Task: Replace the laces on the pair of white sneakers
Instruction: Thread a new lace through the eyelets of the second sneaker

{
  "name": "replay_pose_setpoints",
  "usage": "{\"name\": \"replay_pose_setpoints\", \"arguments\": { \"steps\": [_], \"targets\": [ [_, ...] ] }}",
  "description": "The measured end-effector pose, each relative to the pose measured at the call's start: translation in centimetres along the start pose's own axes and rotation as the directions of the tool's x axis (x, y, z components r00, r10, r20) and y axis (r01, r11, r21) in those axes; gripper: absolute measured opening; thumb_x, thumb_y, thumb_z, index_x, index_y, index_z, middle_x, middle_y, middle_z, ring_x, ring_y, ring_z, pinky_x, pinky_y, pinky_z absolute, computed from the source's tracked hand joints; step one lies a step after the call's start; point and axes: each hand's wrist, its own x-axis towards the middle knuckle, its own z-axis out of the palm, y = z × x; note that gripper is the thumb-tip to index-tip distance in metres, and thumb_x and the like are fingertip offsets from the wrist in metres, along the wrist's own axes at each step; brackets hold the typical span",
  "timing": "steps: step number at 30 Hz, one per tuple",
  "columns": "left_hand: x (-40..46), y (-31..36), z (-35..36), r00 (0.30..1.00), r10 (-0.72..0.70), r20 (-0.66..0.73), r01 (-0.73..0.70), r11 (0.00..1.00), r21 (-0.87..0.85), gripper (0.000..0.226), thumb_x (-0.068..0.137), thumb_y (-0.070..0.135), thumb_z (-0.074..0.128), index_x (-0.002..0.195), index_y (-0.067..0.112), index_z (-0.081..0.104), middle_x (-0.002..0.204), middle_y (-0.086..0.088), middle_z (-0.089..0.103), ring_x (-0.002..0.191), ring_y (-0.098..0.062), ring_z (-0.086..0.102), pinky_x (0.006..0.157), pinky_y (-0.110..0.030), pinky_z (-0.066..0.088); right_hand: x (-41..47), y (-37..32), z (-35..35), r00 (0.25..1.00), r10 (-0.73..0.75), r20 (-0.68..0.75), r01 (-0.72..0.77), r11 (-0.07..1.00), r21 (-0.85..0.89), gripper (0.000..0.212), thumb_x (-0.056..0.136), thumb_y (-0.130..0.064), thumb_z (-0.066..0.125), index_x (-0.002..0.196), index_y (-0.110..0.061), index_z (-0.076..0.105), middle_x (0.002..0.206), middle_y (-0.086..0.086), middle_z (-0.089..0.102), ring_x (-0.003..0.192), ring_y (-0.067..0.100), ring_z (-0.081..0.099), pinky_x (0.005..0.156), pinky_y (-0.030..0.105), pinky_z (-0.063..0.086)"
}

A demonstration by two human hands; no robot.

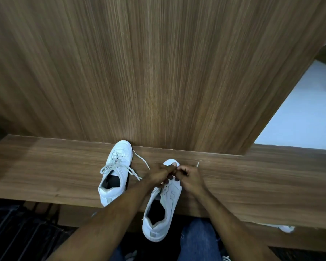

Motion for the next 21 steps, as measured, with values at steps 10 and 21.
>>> {"name": "replay_pose_setpoints", "arguments": {
  "steps": [10,21],
  "targets": [
    [1.0,2.1,-3.2,0.972,-0.130,-0.194,-0.011,0.804,-0.595,0.027,0.101,0.025,0.046,0.079,0.015,0.058,0.070,0.000,0.062,0.060,-0.010,0.061,0.049,-0.023,0.050,-2.2,3.5,-0.6,0.988,0.156,0.012,-0.140,0.912,-0.386,0.020,0.085,-0.022,0.059,0.074,-0.013,0.074,0.066,0.001,0.067,0.067,0.014,0.064,0.059,0.030,0.045],
    [1.4,3.5,-8.3,0.922,0.002,-0.387,-0.237,0.793,-0.561,0.014,0.096,0.020,0.056,0.090,0.013,0.066,0.056,0.002,0.051,0.047,-0.009,0.050,0.053,-0.024,0.051,-1.4,7.6,-2.4,0.906,0.372,-0.204,-0.423,0.829,-0.367,0.022,0.078,-0.029,0.054,0.081,-0.022,0.075,0.086,0.008,0.073,0.087,0.029,0.068,0.076,0.032,0.054]
  ]
}}
